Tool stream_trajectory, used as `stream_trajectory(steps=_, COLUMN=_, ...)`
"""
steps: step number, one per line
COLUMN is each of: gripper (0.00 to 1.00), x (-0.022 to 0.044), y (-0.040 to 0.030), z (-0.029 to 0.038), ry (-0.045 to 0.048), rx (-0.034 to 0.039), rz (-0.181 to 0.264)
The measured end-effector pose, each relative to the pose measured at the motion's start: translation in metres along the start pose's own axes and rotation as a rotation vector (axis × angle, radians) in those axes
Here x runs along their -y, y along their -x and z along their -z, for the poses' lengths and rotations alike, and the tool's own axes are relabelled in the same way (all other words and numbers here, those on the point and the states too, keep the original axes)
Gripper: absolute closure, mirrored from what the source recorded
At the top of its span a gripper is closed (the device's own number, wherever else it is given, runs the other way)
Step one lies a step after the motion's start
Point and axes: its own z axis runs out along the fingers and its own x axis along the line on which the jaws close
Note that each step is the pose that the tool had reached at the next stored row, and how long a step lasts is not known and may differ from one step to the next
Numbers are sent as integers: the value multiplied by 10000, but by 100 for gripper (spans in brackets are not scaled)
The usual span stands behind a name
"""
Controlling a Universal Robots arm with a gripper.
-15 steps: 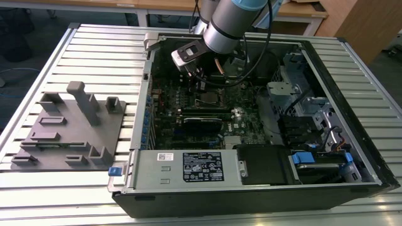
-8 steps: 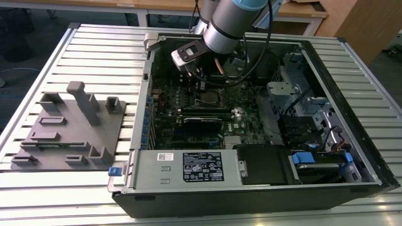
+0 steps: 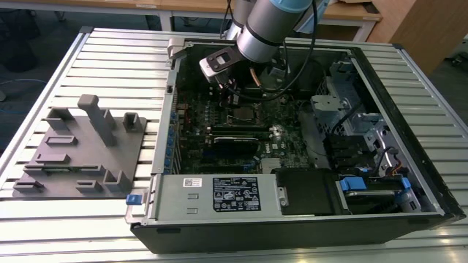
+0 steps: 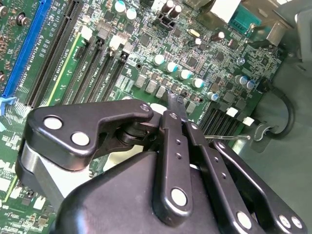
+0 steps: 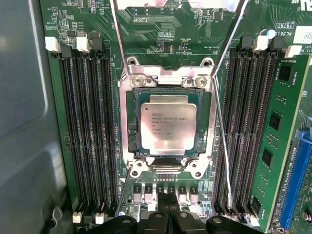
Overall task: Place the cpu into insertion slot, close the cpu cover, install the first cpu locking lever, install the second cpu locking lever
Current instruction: 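Place the cpu into insertion slot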
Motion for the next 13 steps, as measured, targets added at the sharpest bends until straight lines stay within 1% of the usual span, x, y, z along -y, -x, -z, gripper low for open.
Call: stream_trajectory(steps=13, gripper=90, x=0, y=0, z=0, ry=-67, rx=0, rz=-1)
